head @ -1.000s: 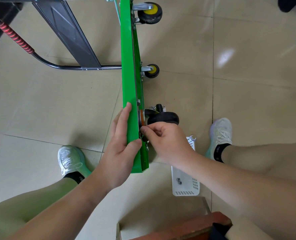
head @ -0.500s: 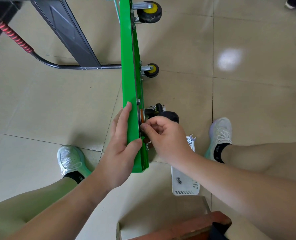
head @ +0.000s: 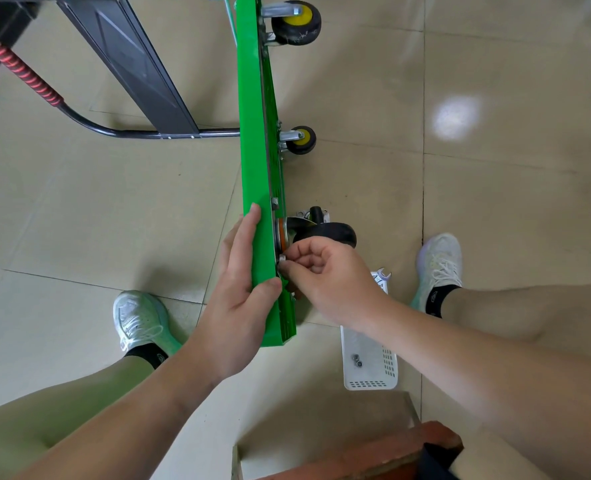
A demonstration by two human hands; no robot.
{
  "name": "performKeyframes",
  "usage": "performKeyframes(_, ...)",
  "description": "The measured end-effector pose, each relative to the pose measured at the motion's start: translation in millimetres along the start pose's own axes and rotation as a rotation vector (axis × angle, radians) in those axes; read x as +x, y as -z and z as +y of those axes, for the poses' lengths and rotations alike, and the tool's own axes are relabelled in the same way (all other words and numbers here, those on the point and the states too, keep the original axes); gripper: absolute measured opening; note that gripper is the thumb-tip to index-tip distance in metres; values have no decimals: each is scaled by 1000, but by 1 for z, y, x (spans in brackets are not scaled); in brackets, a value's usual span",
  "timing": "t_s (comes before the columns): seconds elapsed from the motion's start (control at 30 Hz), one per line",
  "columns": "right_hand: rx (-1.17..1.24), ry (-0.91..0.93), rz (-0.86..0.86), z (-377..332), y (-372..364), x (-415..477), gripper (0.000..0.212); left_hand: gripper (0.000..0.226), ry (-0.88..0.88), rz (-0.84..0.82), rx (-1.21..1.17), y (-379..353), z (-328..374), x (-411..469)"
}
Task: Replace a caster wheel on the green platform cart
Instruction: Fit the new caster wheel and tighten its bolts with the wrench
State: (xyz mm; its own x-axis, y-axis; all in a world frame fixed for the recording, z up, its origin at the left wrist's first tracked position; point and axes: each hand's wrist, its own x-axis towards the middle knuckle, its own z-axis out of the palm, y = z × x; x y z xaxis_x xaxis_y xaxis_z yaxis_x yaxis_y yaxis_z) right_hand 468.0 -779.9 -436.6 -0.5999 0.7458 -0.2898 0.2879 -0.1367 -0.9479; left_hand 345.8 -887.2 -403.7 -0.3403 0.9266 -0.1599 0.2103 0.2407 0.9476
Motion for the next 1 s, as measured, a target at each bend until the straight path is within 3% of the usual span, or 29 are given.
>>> performKeyframes(0.33,-131,64,41,1,-1,-2,8,85,7,-2,-2,-1,1,0)
performKeyframes(0.63,-244,131,131,-1,0,-3,33,84,1,0,2,-1,0,0)
performKeyframes(0.8,-3,55,99,-1,0,-4,3,84,11,-7,10,1,1,-1)
performKeyframes(0.9,-28,90,87,4,-3,-4,15,84,15,-6,19,0,2,-1)
performKeyframes(1.0,-58,93,93,4,-3,-4,8,84,13,-7,22,1,1,-1)
